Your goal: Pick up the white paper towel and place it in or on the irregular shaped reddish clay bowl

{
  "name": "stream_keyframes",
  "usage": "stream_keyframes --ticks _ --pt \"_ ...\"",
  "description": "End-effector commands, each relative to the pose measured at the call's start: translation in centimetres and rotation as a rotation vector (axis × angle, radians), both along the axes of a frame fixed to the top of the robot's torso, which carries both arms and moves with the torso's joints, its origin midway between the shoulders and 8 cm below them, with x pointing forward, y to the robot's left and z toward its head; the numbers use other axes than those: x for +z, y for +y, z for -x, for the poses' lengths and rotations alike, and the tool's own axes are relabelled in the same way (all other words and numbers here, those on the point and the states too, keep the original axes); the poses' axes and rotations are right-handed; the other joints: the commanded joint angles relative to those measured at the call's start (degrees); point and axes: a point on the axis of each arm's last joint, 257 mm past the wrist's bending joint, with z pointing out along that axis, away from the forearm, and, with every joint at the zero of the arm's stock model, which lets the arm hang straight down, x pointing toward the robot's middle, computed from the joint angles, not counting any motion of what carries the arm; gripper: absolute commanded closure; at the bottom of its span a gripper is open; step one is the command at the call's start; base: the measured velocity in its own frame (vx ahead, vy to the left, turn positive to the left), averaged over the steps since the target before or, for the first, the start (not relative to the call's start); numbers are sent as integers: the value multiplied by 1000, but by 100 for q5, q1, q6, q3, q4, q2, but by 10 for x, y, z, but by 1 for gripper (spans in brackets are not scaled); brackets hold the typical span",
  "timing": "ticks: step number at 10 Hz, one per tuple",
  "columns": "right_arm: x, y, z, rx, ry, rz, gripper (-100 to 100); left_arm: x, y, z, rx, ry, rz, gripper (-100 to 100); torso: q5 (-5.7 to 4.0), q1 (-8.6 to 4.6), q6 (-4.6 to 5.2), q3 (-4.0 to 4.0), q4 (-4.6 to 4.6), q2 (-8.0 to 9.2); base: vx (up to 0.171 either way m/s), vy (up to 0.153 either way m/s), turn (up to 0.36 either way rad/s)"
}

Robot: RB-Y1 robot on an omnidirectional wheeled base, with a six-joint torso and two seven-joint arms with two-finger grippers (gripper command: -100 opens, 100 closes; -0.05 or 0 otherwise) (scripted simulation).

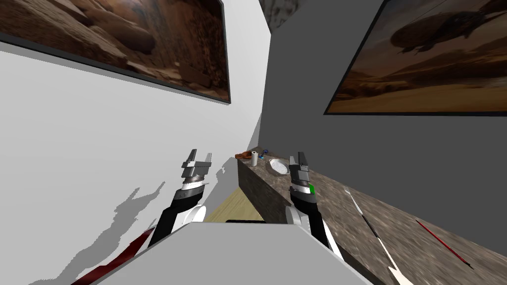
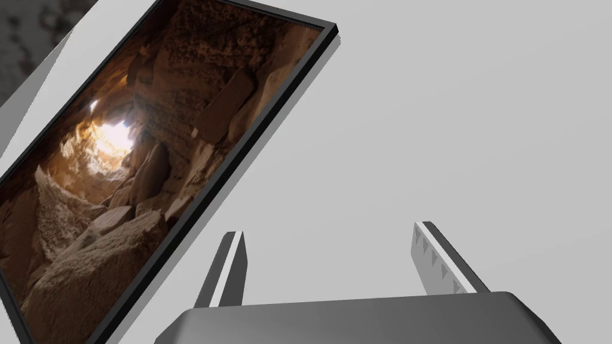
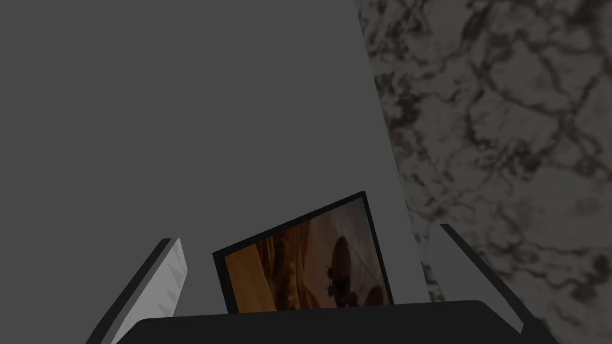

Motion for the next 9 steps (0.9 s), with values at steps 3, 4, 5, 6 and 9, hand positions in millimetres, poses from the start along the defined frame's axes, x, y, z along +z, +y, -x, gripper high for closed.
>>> stream_keyframes --ticks 3,4,5,6,9 --pt "-8 9 -4 66 27 40 -100 0 0 0 0 0 0 0 -2 -11 0 4 1 7 -18 -19 39" --pt "-13 12 -6 98 43 47 -100 0 0 0 0 0 0 0 -3 -11 0 5 2 8 -29 -26 34" --pt "-19 14 -8 131 60 45 -100 0 0 0 0 0 0 0 -3 -12 0 6 2 11 -41 -39 79" --pt "-26 15 -11 165 79 36 -100 0 0 0 0 0 0 0 -4 -17 -1 8 3 14 -58 -41 116" --pt "-41 14 -16 235 123 -4 -100 0 0 0 0 0 0 0 -5 -22 1 14 6 24 -65 -50 67"
